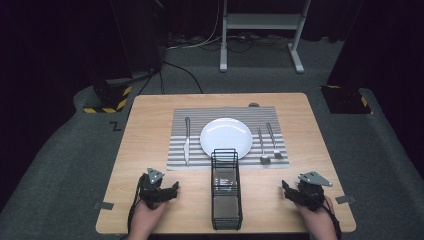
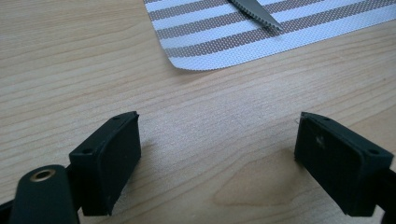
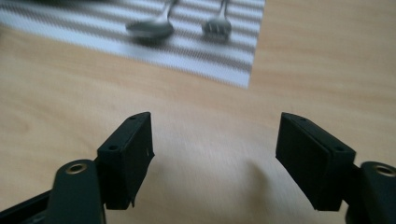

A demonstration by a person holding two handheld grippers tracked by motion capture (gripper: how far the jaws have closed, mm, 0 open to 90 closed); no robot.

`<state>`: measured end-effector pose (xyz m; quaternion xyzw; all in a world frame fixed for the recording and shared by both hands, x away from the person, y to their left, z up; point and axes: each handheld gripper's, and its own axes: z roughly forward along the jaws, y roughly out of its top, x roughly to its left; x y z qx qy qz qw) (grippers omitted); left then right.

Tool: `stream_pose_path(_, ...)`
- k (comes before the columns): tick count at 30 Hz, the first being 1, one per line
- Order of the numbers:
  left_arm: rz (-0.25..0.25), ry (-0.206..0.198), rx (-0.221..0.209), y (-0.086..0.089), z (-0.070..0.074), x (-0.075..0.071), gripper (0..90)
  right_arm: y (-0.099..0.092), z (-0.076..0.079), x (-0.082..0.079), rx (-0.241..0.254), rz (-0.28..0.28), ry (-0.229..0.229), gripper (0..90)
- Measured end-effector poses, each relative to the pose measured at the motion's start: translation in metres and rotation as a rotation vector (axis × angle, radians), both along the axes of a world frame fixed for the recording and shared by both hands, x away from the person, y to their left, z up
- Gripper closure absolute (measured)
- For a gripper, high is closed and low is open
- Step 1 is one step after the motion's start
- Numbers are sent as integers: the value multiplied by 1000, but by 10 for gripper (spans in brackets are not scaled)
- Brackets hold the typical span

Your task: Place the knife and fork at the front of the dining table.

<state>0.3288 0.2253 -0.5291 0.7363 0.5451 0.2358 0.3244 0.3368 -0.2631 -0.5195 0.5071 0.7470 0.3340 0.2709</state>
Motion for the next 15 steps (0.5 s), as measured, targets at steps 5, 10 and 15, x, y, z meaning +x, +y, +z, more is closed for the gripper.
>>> stream_pose_path(5, 5, -1, -1, 0, 0, 0, 148, -16, -5, -4, 26, -21, 79, 139)
stream_pose_path(10, 4, -1, 1, 0, 0, 0, 145, -15, -5, -5, 27, -32, 79, 137)
stream_pose_path(15, 3, -1, 1, 0, 0, 0, 145, -15, -5, -6, 30, -39, 78, 138)
